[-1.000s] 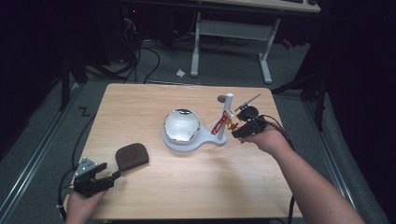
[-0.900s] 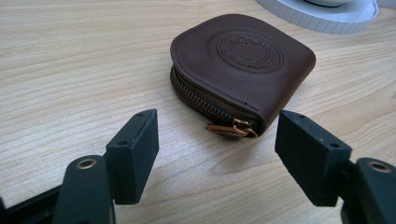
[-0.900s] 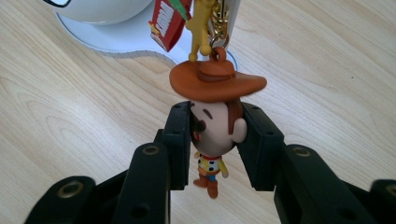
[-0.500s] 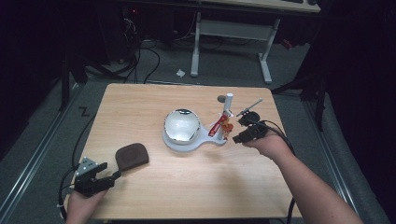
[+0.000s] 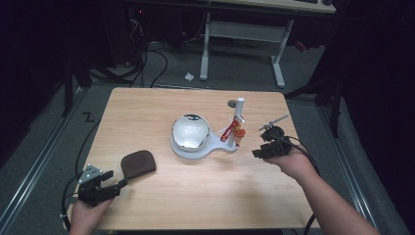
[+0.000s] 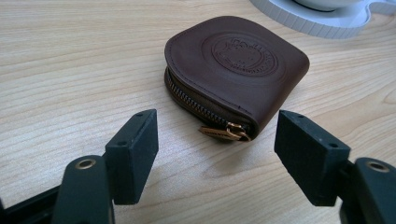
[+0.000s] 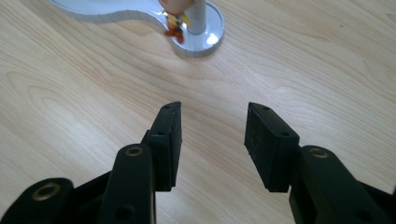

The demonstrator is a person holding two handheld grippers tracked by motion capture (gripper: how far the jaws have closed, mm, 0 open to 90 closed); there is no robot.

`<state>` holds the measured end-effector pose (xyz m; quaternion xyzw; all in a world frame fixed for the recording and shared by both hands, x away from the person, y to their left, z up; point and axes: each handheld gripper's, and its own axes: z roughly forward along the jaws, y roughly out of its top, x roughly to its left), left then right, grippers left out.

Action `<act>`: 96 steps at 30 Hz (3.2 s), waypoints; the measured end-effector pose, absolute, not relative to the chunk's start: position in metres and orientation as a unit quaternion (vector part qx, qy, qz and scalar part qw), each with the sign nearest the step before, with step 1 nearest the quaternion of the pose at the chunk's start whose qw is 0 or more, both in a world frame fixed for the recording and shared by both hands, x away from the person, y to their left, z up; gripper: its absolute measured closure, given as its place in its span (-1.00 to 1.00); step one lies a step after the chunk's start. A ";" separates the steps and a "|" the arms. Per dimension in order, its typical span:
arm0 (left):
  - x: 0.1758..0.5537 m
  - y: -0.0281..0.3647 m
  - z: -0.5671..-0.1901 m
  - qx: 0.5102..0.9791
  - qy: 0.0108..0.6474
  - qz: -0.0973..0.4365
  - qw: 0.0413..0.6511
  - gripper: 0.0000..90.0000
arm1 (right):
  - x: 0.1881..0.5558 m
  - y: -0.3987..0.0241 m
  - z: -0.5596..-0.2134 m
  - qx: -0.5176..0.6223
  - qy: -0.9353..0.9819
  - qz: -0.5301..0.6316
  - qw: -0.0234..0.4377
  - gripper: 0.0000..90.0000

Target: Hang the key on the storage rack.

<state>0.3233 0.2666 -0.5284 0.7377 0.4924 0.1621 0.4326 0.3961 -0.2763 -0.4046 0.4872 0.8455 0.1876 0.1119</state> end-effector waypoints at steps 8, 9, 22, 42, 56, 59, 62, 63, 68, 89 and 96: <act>0.324 0.265 -0.528 0.736 0.494 0.157 0.435 -0.32 | 0.368 -0.286 -0.416 0.480 0.839 0.208 0.152 0.19; 0.324 0.264 -0.528 0.736 0.494 0.157 0.435 -0.32 | 0.365 -0.286 -0.418 0.477 0.839 0.209 0.159 0.18; 0.320 0.257 -0.524 0.743 0.486 0.168 0.427 -0.32 | 0.328 -0.296 -0.464 0.471 0.816 0.270 0.198 0.13; 0.315 0.244 -0.514 0.742 0.477 0.198 0.428 -0.31 | 0.278 -0.312 -0.515 0.494 0.760 0.330 0.263 0.12; 0.341 0.240 -0.496 0.746 0.488 0.203 0.404 -0.33 | 0.287 -0.316 -0.523 0.497 0.765 0.341 0.225 0.07; 0.349 0.235 -0.493 0.743 0.489 0.212 0.405 -0.34 | 0.286 -0.316 -0.523 0.496 0.766 0.345 0.221 0.06; 0.360 0.230 -0.496 0.739 0.493 0.215 0.406 -0.33 | 0.286 -0.317 -0.522 0.493 0.767 0.347 0.222 0.06; 0.365 0.228 -0.498 0.735 0.496 0.212 0.411 -0.33 | 0.286 -0.317 -0.522 0.492 0.767 0.347 0.222 0.06; 0.376 0.230 -0.507 0.725 0.513 0.209 0.410 -0.25 | 0.286 -0.320 -0.521 0.498 0.762 0.350 0.220 0.06; 0.353 0.229 -0.518 0.734 0.502 0.145 0.433 0.39 | 0.284 -0.312 -0.523 0.503 0.763 0.342 0.219 0.07; 0.354 0.239 -0.524 0.717 0.517 0.127 0.450 0.33 | 0.281 -0.314 -0.522 0.499 0.764 0.346 0.220 0.07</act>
